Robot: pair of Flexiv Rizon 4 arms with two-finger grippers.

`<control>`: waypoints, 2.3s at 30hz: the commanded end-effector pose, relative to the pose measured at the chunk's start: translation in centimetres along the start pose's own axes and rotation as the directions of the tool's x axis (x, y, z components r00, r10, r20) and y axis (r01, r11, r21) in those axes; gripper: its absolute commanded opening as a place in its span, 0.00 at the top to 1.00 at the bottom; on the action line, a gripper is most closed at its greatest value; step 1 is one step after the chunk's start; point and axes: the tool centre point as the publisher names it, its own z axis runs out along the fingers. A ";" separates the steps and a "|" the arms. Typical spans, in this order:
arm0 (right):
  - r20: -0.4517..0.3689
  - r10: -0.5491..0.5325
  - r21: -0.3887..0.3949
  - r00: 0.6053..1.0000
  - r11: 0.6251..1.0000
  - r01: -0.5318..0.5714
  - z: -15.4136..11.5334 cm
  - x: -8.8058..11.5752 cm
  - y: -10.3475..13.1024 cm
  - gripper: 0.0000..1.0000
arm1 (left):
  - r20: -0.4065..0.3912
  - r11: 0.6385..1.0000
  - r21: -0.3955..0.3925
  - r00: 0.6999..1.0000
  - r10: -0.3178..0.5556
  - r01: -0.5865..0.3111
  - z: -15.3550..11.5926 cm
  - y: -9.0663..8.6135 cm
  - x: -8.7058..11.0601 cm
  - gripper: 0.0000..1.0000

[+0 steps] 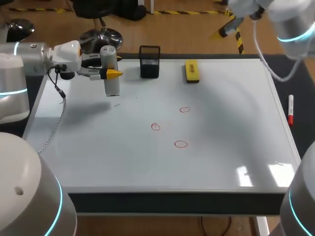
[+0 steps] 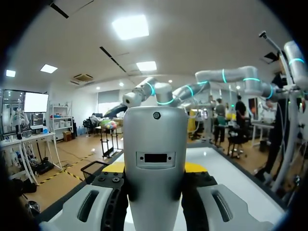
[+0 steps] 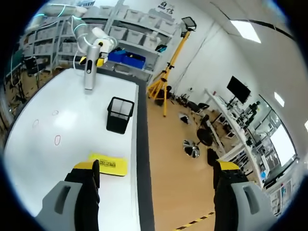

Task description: Pick up the inspection probe, press it on each red-marked spot on the whiteboard one by one, put down the probe, pick up the eraser, and wipe off all the red marks.

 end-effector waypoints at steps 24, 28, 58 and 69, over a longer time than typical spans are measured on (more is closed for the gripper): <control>-0.837 -0.547 -0.205 0.015 0.338 0.919 6.5 4.4 -1.3 0.00 | -0.002 1.000 0.002 1.000 0.002 -0.002 0.0 0.0 -0.1 1.00; -0.820 -0.565 -0.253 -0.090 0.216 0.943 7.3 5.2 -1.5 0.00 | -0.002 1.000 0.002 1.000 0.002 -0.002 0.0 0.0 -0.1 1.00; -0.634 -0.754 -0.326 -0.168 0.064 0.943 9.5 8.7 -2.7 0.00 | -0.002 1.000 0.002 1.000 0.002 -0.002 0.0 0.0 -0.1 1.00; -0.648 -0.752 -0.329 -0.120 0.134 0.935 9.3 8.8 -4.1 0.00 | -0.002 1.000 0.002 1.000 0.002 -0.002 0.0 0.0 -0.1 1.00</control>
